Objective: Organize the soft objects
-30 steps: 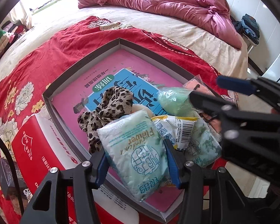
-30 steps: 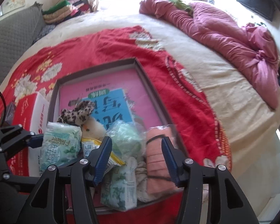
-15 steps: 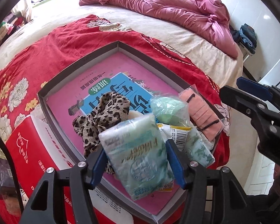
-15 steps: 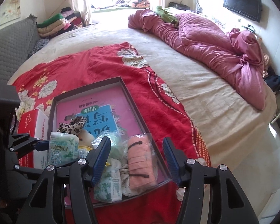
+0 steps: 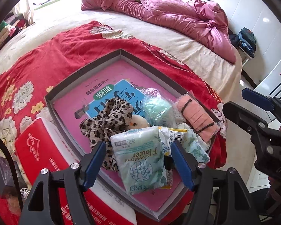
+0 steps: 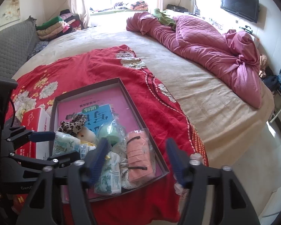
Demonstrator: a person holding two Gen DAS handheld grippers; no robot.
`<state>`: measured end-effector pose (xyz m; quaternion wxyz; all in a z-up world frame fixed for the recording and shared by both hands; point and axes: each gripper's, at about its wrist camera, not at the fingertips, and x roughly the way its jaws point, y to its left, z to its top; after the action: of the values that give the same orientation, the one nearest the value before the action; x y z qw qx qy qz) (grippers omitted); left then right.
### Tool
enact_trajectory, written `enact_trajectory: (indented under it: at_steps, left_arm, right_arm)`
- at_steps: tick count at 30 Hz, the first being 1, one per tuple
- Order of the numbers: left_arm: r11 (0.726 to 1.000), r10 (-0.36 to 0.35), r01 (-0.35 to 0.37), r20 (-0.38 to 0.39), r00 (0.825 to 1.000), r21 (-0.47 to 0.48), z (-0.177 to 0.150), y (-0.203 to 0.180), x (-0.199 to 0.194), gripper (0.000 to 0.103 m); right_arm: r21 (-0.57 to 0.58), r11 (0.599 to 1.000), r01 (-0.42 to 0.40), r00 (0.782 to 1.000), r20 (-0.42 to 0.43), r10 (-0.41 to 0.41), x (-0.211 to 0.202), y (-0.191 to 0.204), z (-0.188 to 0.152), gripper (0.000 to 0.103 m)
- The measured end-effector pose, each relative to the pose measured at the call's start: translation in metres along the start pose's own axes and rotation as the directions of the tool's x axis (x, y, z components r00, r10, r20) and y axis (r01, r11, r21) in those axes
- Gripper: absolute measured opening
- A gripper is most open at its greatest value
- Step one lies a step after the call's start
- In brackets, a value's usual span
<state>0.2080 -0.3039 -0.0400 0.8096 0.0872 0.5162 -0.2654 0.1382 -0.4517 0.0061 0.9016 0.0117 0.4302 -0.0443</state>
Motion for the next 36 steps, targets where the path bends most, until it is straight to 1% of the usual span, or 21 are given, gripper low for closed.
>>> enact_trajectory:
  at_steps: [3, 6, 10, 12, 20, 27, 32, 36]
  left_arm:
    - [1.000, 0.006, -0.006, 0.019, 1.000, 0.005, -0.003, 0.000, -0.010, 0.072]
    - [1.000, 0.015, -0.015, 0.038, 0.999, 0.007, -0.005, 0.002, -0.021, 0.075]
    - [1.000, 0.020, -0.020, 0.059, 0.998, -0.001, -0.008, 0.004, -0.036, 0.077]
    - [0.999, 0.042, -0.042, 0.068, 0.997, 0.001, -0.011, 0.006, -0.045, 0.078]
    - [0.996, 0.088, -0.087, 0.124, 0.988, -0.012, -0.029, 0.019, -0.086, 0.080]
    - [0.993, 0.118, -0.114, 0.155, 0.981, -0.038, -0.047, 0.038, -0.120, 0.080]
    - [0.988, 0.146, -0.134, 0.180, 0.973, -0.079, -0.063, 0.063, -0.150, 0.080]
    - [0.977, 0.200, -0.181, 0.191, 0.961, -0.112, -0.078, 0.089, -0.175, 0.080]
  right_arm:
    - [0.002, 1.000, -0.001, 1.000, 0.004, 0.001, -0.005, 0.001, -0.001, 0.073]
    - [0.004, 1.000, 0.002, 1.000, 0.012, -0.002, -0.010, 0.003, -0.003, 0.073]
    - [0.003, 1.000, 0.002, 1.000, 0.028, -0.002, -0.021, 0.007, -0.005, 0.073]
    - [0.009, 1.000, 0.010, 0.999, 0.039, -0.010, -0.028, 0.009, -0.006, 0.073]
    - [0.031, 1.000, -0.003, 0.991, 0.137, -0.001, -0.071, 0.023, -0.005, 0.074]
    - [-0.002, 0.999, -0.033, 0.980, 0.199, 0.033, -0.106, 0.052, 0.001, 0.074]
    - [-0.039, 0.996, -0.075, 0.967, 0.240, 0.082, -0.126, 0.082, 0.007, 0.074]
    - [-0.070, 0.991, -0.118, 0.954, 0.270, 0.132, -0.138, 0.110, 0.012, 0.074]
